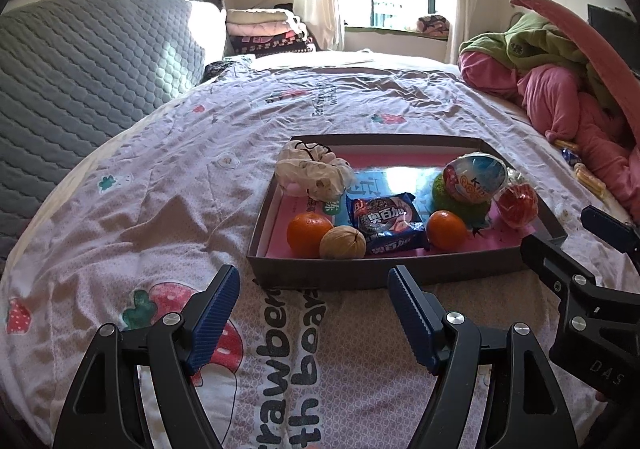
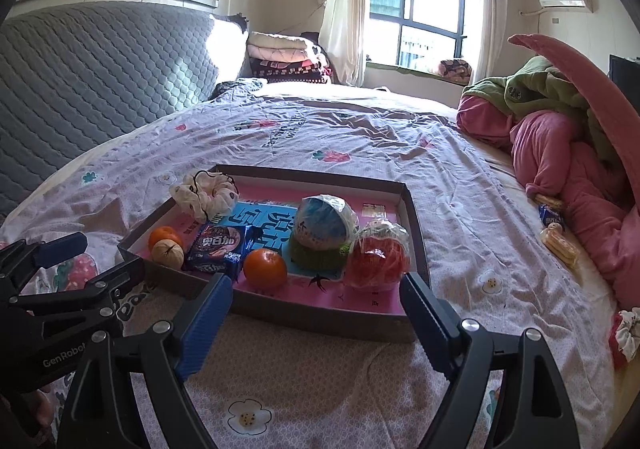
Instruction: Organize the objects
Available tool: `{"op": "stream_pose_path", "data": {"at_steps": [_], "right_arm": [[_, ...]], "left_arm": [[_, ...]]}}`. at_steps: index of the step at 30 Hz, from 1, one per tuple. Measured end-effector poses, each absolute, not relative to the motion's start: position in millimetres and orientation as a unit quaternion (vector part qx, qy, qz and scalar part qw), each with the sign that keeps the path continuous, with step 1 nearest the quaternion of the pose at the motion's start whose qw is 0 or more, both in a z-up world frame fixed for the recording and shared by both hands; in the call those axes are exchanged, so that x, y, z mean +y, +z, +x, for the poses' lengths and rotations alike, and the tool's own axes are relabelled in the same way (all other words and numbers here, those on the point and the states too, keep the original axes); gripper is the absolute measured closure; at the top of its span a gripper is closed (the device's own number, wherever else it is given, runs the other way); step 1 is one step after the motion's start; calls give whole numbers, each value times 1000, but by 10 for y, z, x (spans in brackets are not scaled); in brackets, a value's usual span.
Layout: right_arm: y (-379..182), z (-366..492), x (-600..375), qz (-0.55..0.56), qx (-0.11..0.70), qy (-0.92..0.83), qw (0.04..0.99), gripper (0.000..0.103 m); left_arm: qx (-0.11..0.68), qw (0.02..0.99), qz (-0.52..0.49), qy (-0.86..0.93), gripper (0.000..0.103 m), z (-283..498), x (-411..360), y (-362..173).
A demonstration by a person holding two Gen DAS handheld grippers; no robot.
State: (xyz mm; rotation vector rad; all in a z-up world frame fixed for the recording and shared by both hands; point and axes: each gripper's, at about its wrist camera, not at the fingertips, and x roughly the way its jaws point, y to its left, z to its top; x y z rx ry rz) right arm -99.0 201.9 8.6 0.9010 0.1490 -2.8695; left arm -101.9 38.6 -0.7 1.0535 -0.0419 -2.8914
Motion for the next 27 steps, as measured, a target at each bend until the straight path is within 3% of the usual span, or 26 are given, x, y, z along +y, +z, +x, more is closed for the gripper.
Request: {"op": "stream_pose_path", "data": {"at_steps": [27], "right_arm": [[-3, -644, 2119, 279, 29, -957, 75, 18]], "left_arm": [[1, 26, 339, -941, 25, -732, 438, -98]]}}
